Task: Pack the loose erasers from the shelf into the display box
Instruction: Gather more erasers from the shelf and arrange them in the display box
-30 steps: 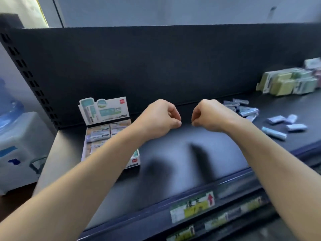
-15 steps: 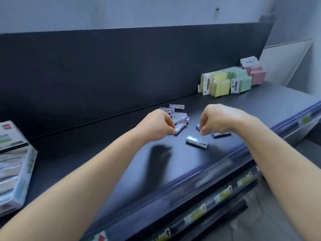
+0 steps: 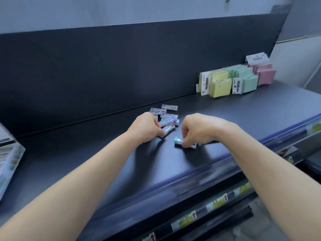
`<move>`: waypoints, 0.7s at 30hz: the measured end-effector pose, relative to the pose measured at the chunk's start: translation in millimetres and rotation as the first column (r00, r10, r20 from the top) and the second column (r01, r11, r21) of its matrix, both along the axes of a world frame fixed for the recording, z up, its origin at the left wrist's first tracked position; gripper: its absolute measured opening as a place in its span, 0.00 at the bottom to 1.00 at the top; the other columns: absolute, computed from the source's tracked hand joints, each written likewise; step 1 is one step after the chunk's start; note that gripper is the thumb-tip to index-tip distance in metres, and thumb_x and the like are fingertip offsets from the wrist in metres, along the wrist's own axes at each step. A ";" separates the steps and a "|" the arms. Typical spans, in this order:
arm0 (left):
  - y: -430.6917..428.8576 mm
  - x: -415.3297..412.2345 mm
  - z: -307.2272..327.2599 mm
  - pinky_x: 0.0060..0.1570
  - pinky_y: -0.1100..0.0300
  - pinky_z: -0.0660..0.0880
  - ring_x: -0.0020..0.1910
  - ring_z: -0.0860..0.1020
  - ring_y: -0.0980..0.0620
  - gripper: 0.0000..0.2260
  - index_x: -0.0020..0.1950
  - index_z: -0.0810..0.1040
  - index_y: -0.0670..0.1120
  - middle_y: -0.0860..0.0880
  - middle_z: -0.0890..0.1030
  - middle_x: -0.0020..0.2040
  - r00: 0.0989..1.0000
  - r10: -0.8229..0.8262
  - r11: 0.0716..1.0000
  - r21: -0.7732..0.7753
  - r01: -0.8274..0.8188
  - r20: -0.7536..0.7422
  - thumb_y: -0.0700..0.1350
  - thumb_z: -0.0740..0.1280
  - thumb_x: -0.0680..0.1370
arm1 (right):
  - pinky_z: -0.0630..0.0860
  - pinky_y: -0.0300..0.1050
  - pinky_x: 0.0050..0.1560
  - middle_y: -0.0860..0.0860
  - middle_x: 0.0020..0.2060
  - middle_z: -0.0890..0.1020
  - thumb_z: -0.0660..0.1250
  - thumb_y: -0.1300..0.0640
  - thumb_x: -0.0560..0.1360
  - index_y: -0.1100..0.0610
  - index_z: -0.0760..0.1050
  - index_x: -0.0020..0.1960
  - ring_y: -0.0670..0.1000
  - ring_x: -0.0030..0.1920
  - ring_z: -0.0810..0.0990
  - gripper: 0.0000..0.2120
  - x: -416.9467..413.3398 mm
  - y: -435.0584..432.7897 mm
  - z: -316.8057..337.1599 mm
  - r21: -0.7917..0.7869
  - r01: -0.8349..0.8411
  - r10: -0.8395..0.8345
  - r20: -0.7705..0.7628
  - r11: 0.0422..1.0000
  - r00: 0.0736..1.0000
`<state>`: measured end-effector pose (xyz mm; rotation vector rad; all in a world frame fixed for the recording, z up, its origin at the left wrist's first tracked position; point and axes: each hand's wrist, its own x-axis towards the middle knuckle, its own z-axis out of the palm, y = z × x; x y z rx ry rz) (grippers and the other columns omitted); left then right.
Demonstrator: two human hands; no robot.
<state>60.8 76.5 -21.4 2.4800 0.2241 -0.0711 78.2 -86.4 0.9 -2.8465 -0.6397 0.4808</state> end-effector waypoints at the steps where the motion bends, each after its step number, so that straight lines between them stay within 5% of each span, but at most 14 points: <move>1: -2.1 0.2 -0.3 0.27 0.64 0.65 0.27 0.70 0.54 0.08 0.39 0.82 0.41 0.51 0.73 0.28 1.000 0.001 1.000 0.009 -0.001 -0.001 0.45 0.75 0.69 | 0.67 0.42 0.36 0.58 0.40 0.83 0.69 0.54 0.68 0.64 0.79 0.49 0.52 0.33 0.72 0.15 3.1 -3.9 0.9 0.016 0.017 -0.017 0.016 1.000 1.000; 10: -11.8 7.3 4.5 0.31 0.62 0.66 0.31 0.71 0.53 0.07 0.39 0.81 0.45 0.49 0.76 0.32 0.995 -0.057 0.994 0.091 0.064 -0.077 0.47 0.76 0.68 | 0.66 0.43 0.35 0.54 0.32 0.74 0.68 0.57 0.69 0.68 0.76 0.47 0.51 0.32 0.69 0.14 23.9 -37.6 14.1 0.202 0.145 -0.168 0.100 0.969 0.981; 13: -13.1 13.1 7.0 0.30 0.61 0.64 0.32 0.70 0.51 0.12 0.38 0.81 0.42 0.49 0.73 0.31 0.999 -0.018 0.999 0.031 0.017 0.037 0.51 0.74 0.70 | 0.66 0.43 0.34 0.54 0.33 0.76 0.68 0.58 0.68 0.67 0.77 0.46 0.52 0.33 0.68 0.12 26.9 -40.2 13.4 0.222 0.159 -0.186 0.109 0.962 0.977; 16: -17.6 23.6 10.8 0.33 0.61 0.66 0.38 0.73 0.50 0.03 0.42 0.79 0.44 0.51 0.76 0.37 0.986 0.011 0.999 0.033 -0.016 0.168 0.41 0.68 0.74 | 0.66 0.43 0.34 0.55 0.34 0.76 0.67 0.58 0.69 0.67 0.77 0.46 0.52 0.33 0.68 0.11 28.6 -43.0 13.3 0.227 0.156 -0.186 0.116 0.961 0.976; 21: -19.9 43.3 6.5 0.44 0.58 0.73 0.47 0.77 0.48 0.12 0.49 0.82 0.45 0.49 0.80 0.50 0.993 -0.051 0.989 0.143 0.036 0.108 0.35 0.60 0.76 | 0.69 0.42 0.33 0.58 0.41 0.83 0.68 0.57 0.71 0.60 0.78 0.42 0.53 0.32 0.72 0.06 32.0 -47.7 14.1 0.228 0.139 -0.169 0.116 0.964 0.979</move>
